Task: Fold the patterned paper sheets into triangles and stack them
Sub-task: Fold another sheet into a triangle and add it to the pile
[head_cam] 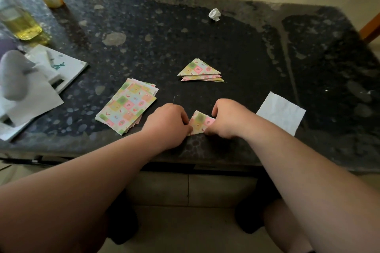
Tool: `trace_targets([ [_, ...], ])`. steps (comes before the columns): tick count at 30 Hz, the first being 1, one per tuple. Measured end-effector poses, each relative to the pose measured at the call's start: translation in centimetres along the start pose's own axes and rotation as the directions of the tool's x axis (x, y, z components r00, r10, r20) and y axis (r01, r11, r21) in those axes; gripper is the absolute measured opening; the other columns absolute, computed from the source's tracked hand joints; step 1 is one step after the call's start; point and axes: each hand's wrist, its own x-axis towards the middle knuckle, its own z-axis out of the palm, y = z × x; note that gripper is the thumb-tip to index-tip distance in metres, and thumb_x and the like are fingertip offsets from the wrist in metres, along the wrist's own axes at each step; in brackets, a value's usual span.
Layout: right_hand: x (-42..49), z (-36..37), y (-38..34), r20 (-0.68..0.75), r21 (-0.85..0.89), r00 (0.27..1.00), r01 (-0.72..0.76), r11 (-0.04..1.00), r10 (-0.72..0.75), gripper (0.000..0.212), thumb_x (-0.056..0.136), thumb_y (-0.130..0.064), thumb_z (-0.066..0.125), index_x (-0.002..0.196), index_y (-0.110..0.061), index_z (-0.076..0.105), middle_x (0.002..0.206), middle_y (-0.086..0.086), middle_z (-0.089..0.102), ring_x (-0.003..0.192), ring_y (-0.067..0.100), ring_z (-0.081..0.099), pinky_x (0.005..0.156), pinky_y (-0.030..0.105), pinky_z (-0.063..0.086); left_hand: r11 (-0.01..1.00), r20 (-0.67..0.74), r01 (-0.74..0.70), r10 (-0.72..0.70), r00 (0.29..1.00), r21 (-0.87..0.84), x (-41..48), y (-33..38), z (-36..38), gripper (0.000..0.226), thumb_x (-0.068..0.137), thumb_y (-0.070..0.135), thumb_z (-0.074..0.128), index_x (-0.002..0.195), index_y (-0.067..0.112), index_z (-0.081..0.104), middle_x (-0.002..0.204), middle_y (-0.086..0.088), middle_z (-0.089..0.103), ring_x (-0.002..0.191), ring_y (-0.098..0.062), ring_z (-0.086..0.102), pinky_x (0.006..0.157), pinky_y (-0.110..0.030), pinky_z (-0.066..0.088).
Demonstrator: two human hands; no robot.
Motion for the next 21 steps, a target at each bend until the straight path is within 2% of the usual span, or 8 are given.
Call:
trace_targets([
  [4, 0.3, -0.2, 0.8, 0.062, 0.073, 0.995, 0.071, 0.995, -0.076, 0.021, 0.088, -0.037, 0.078, 0.099, -0.021, 0.071, 0.091, -0.001, 0.069, 0.083, 0.016, 0.065, 0.068, 0.029, 0.055, 0.996, 0.001, 0.016, -0.015, 1.0, -0.091, 0.3, -0.3, 0.3, 0.023, 0.085, 0.041, 0.079, 0.096, 0.035, 0.06, 0.1, 0.012, 0.062, 0.09, -0.01, 0.061, 0.08, -0.033, 0.054],
  [7, 0.2, -0.3, 1.7, 0.097, 0.313, 0.991, 0.053, 0.948, -0.087, 0.02, 0.099, -0.035, 0.066, 0.091, -0.018, 0.074, 0.081, -0.001, 0.077, 0.069, 0.012, 0.065, 0.058, 0.026, 0.052, 0.988, 0.003, -0.004, 0.005, 1.0, -0.157, 0.4, -0.6, 0.0, 0.033, 0.086, 0.042, 0.078, 0.115, 0.03, 0.066, 0.099, 0.014, 0.064, 0.089, -0.007, 0.061, 0.076, -0.026, 0.048],
  [8, 0.2, -0.4, 1.9, 0.103, 0.391, 0.991, 0.034, 0.92, -0.081, 0.023, 0.101, -0.033, 0.063, 0.092, -0.017, 0.075, 0.079, -0.002, 0.078, 0.065, 0.011, 0.062, 0.054, 0.024, 0.05, 0.983, 0.01, -0.006, 0.008, 1.0, -0.184, 0.5, -0.7, -0.2, 0.03, 0.088, 0.042, 0.076, 0.114, 0.029, 0.071, 0.095, 0.014, 0.067, 0.086, -0.007, 0.062, 0.074, -0.025, 0.048],
  [10, 0.2, -0.6, 2.2, 0.108, 0.536, 0.991, 0.011, 0.844, -0.082, 0.022, 0.103, -0.029, 0.063, 0.094, -0.013, 0.076, 0.076, -0.001, 0.078, 0.061, 0.008, 0.058, 0.051, 0.022, 0.045, 0.942, 0.049, 0.045, -0.03, 0.998, -0.332, 0.7, -1.0, -1.0, 0.013, 0.09, 0.041, 0.075, 0.097, 0.03, 0.078, 0.081, 0.012, 0.071, 0.077, -0.007, 0.064, 0.066, -0.025, 0.048],
  [12, 0.3, -0.9, 2.4, 0.121, 0.66, 0.987, -0.002, 0.751, -0.104, 0.018, 0.101, -0.026, 0.066, 0.095, -0.012, 0.075, 0.073, 0.0, 0.076, 0.059, 0.008, 0.056, 0.05, 0.02, 0.042, 0.826, 0.139, 0.139, -0.074, 0.987, -0.546, 1.0, -1.5, -1.9, 0.013, 0.088, 0.034, 0.078, 0.079, 0.026, 0.08, 0.069, 0.006, 0.071, 0.071, -0.012, 0.063, 0.065, -0.026, 0.047],
  [14, 0.3, -1.3, 2.4, 0.127, 0.715, 0.985, -0.006, 0.699, -0.121, 0.017, 0.098, -0.027, 0.07, 0.095, -0.01, 0.075, 0.073, 0.002, 0.075, 0.057, 0.007, 0.056, 0.05, 0.02, 0.042, 0.724, 0.213, 0.189, -0.059, 0.975, -0.664, 1.4, -2.0, -2.5, 0.015, 0.086, 0.027, 0.081, 0.073, 0.02, 0.079, 0.069, 0.0, 0.07, 0.07, -0.014, 0.061, 0.065, -0.029, 0.047],
  [18, 0.5, -1.7, 2.1, 0.117, 0.735, 0.988, -0.021, 0.677, -0.097, 0.018, 0.094, -0.027, 0.076, 0.09, -0.01, 0.075, 0.072, 0.004, 0.075, 0.054, 0.008, 0.055, 0.048, 0.021, 0.041, 0.673, 0.215, 0.183, -0.036, 0.976, -0.716, 1.8, -2.0, -2.7, 0.016, 0.093, 0.019, 0.073, 0.077, 0.014, 0.072, 0.073, -0.004, 0.07, 0.067, -0.014, 0.061, 0.066, -0.03, 0.048],
  [21, 0.5, -2.1, 1.8, 0.09, 0.771, 0.992, -0.016, 0.636, -0.083, 0.011, 0.098, -0.016, 0.069, 0.092, -0.008, 0.074, 0.07, 0.006, 0.074, 0.055, 0.01, 0.054, 0.047, 0.021, 0.04, 0.672, 0.168, 0.17, -0.068, 0.983, -0.721, 2.1, -1.9, -2.6, 0.02, 0.096, 0.016, 0.069, 0.076, 0.013, 0.067, 0.071, -0.005, 0.067, 0.062, -0.014, 0.06, 0.06, -0.027, 0.048],
])
